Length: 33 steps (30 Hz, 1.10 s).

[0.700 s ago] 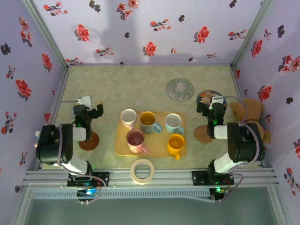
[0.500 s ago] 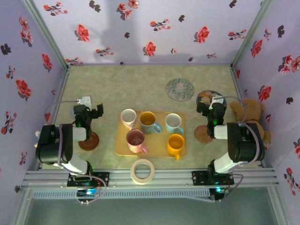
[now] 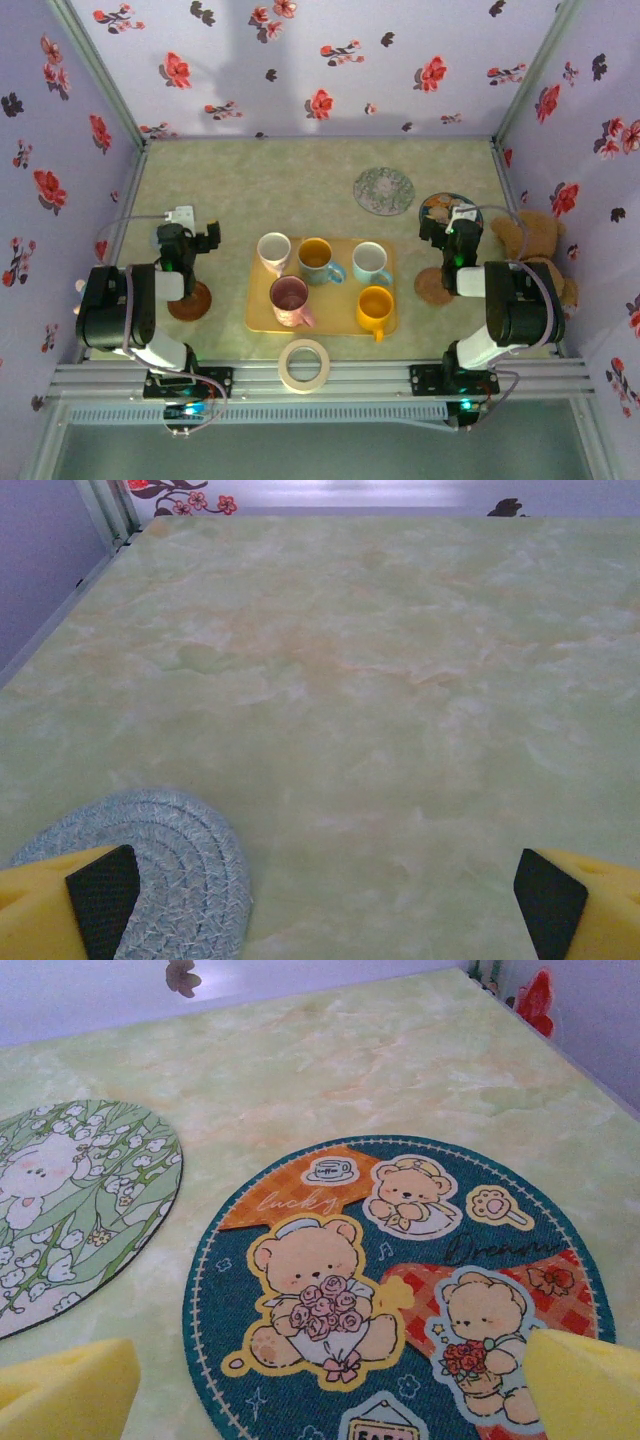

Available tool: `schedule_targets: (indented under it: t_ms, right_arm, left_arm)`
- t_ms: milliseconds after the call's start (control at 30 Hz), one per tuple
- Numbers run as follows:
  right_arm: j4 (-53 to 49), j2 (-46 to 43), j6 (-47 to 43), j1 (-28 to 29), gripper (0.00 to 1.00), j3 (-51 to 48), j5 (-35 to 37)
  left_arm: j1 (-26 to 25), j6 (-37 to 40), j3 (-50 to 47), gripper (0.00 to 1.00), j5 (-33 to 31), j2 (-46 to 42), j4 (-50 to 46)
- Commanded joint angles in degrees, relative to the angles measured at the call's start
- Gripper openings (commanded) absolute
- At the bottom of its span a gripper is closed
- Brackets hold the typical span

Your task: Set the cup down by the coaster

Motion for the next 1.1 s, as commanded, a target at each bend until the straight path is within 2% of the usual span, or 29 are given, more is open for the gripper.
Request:
schedule_targets:
  t_ms: [0,333,533,700,900,1067]
  right_arm:
    - [0.12,0.24,-0.68,0.21,0.99,0.88,0.24]
    - [0.39,0.04,-0.68,0.21,0.99,0.70,0.26]
    - [0.34,-1.88,0.41,0.56,0.99,-0.11,4.60]
    - [-4.21,-6.76,0.20,0.95,0.99,0.15,5.30]
    - [-15.76,-15.38,0.20,1.35,0.99,3.56,5.55]
    - [-31.50,-21.58,1.57,1.52,0.99,10.67,3.54]
  left_arm:
    - [-0.12,0.45,1.11,0.99,0.78,0.02,0.31]
    - [0.16,-0.05,1.18,0.99,0.48,-0.68,-0.21]
    - [0.37,0.56,2.50,0.99,2.88,-8.77,-9.03]
    - [0.41,-0.03,3.62,0.99,3.81,-16.84,-14.55]
    - [0.34,-2.27,15.35,0.99,5.85,-22.88,-35.10]
    - [0.38,-5.92,23.20,0.99,5.80,-26.34,-47.67]
